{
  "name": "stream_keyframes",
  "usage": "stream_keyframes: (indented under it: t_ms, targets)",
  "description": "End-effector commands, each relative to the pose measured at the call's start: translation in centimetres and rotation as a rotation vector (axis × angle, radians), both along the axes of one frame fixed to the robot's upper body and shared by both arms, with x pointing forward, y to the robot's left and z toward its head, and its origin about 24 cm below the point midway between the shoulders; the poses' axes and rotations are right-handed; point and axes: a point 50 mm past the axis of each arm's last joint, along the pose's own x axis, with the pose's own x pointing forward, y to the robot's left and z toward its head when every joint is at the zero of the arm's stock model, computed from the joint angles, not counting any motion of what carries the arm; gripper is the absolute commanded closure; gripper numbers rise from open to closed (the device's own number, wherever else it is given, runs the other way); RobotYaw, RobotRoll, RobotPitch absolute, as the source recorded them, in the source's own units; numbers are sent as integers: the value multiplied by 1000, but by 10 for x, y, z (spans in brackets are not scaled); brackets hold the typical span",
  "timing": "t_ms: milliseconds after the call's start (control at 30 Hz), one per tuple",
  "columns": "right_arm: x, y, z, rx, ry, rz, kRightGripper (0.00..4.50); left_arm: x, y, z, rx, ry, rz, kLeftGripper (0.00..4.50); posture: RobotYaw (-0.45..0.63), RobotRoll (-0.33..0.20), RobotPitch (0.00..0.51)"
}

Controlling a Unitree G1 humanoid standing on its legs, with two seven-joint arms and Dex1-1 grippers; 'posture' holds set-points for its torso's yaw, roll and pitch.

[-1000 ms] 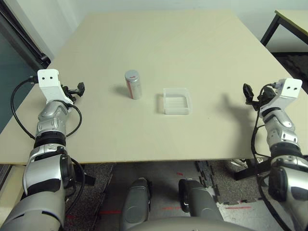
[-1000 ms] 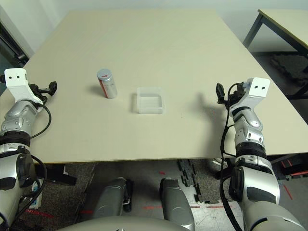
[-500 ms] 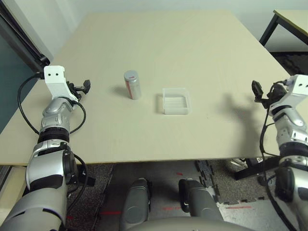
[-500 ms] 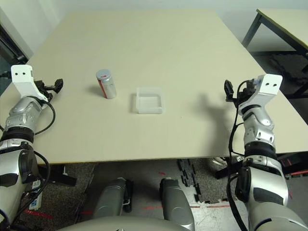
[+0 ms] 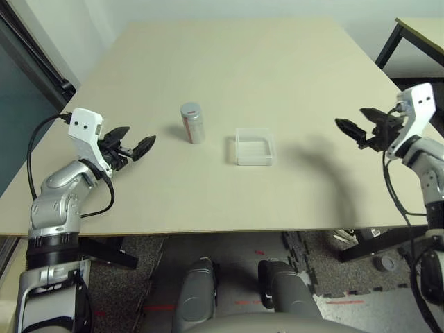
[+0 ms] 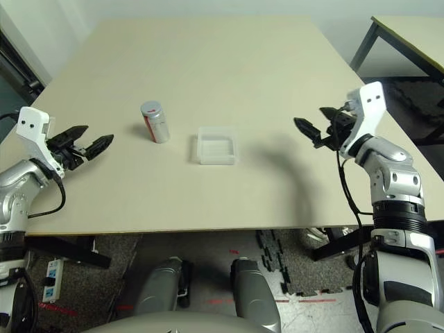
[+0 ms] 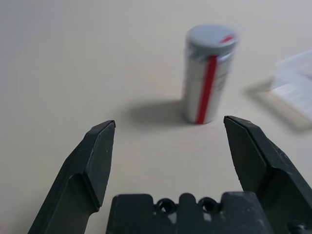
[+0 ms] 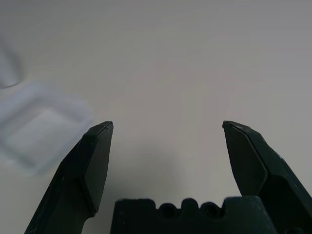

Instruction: Pour the medicine from the bottle into the box.

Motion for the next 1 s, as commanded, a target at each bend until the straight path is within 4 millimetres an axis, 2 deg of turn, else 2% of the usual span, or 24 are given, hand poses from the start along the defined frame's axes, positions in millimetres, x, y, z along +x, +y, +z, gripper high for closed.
stream_keyframes:
  t_ms: [33, 233, 500, 1000]
  targets:
    - [-8, 18, -4, -6, 60, 89, 0, 10, -12, -7, -16, 32, -26, 28, 87, 0, 95]
    - [-13, 30, -1, -25, 82, 128, 0, 31, -22, -11, -16, 36, -53, 28, 38, 0, 99]
    - [-11, 34, 0, -22, 78, 128, 0, 57, -37, -19, -12, 31, -69, 28, -12, 0, 107]
    - [-12, 50, 5, -8, 48, 167, 0, 73, -54, -37, -31, 60, -82, 28, -39, 0, 113]
